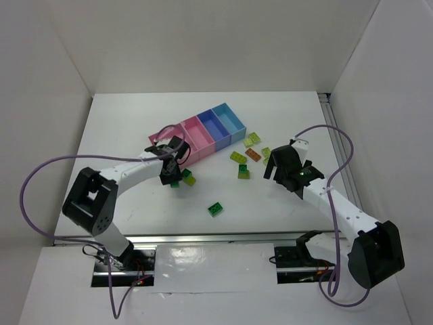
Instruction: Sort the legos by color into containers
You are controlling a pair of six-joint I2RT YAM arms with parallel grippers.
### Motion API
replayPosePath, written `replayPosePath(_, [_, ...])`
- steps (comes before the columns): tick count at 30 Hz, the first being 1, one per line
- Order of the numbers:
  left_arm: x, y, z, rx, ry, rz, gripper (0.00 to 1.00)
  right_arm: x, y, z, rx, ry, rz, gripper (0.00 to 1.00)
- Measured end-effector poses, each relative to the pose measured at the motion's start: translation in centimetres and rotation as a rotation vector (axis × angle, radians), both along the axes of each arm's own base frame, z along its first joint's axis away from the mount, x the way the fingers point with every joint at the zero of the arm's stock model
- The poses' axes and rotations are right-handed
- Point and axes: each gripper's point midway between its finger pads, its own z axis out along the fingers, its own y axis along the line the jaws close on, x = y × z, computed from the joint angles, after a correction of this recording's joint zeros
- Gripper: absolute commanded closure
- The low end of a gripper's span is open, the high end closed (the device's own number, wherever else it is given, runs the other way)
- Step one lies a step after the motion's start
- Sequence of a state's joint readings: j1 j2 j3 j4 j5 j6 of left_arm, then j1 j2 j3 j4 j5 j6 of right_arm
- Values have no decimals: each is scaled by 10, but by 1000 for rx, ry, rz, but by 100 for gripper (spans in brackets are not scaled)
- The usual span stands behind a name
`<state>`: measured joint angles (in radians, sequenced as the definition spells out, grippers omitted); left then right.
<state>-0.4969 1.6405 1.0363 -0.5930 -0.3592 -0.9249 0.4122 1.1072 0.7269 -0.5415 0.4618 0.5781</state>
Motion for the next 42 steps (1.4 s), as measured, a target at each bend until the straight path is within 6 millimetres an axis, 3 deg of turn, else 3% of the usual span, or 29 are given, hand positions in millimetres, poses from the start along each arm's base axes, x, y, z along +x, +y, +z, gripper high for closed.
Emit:
replayPosePath(4, [-3, -5, 30, -33, -50, -27, 68, 0, 1, 0, 3, 1, 2, 1])
replayPosePath(8, [9, -5, 65, -54, -123, -17, 66, 0, 4, 0, 11, 5, 19, 1])
replayPosePath(12, [41, 5, 94, -50, -187, 11, 66, 1, 16, 1, 47, 6, 87, 1])
replayPosePath(14, [60, 9, 99, -44, -200, 34, 65, 1, 22, 4, 66, -4, 113, 1])
replayPosePath(15, [72, 11, 99, -37, -201, 41, 61, 1, 24, 6, 74, -9, 122, 1])
replayPosePath(17, [89, 14, 92, -24, -191, 49, 28, 0, 27, 8, 84, -14, 137, 1])
replayPosePath(19, [102, 15, 79, -6, -157, 41, 10, -1, 29, 8, 87, -12, 153, 1])
replayPosePath(23, [111, 11, 63, -3, -109, 13, 9, -3, 33, 8, 90, -6, 179, 1])
replayPosePath(27, [86, -17, 75, -5, -123, -114, 13, -6, 41, 9, 111, 2, 226, 1])
replayPosePath(33, [-20, -106, 100, -110, -146, -561, 6, -10, 53, 10, 145, 5, 264, 1])
replayPosePath(37, [-74, -132, 79, -153, -81, -788, 6, -10, 51, 9, 151, 3, 239, 1])
replayPosePath(42, [-113, -149, 40, -125, -13, -936, 10, -17, 43, 2, 148, 7, 191, 1])
